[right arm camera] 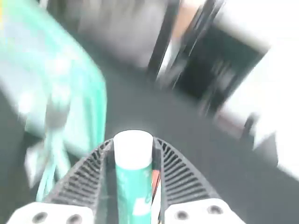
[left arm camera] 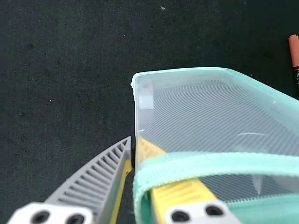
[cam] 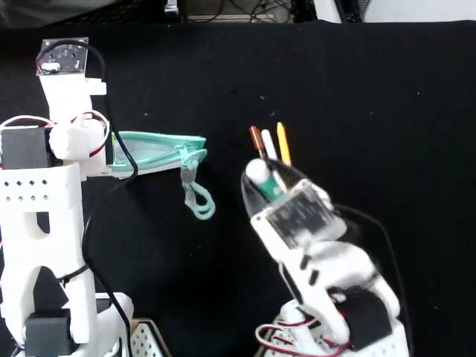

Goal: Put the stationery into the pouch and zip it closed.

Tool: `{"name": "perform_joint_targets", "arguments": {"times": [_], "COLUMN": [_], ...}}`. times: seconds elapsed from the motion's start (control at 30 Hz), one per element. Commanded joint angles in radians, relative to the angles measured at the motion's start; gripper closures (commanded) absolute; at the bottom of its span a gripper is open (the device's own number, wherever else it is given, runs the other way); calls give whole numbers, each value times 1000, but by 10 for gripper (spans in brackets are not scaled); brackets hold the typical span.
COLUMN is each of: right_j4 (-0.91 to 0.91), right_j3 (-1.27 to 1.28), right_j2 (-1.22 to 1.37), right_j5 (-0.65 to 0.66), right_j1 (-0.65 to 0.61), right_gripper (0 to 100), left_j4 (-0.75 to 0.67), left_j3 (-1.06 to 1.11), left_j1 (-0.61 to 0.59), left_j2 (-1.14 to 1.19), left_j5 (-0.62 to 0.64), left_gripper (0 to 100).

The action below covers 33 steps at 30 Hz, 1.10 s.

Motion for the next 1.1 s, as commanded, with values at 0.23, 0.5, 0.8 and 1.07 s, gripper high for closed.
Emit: {"name": "perform_joint_targets", "arguments": {"times": [0.23, 0.5, 0.8, 1.07], "right_j4": [-706, -921, -1231, -1372], "right_j3": [79, 91, 91, 97], "right_j2": [-22, 228, 555, 719], "right_j5": [-5, -5, -5, -11], "right_j1": [-236, -496, -477, -333], "right_gripper": [985, 984, 985, 985], "left_j4": [2, 5, 6, 6], "left_j3": [2, 2, 2, 2], "left_j1": [16, 16, 10, 10], "left_j2": [-6, -6, -6, -6], "left_j5": [-2, -2, -2, -2], "left_gripper": [970, 970, 970, 970]}}
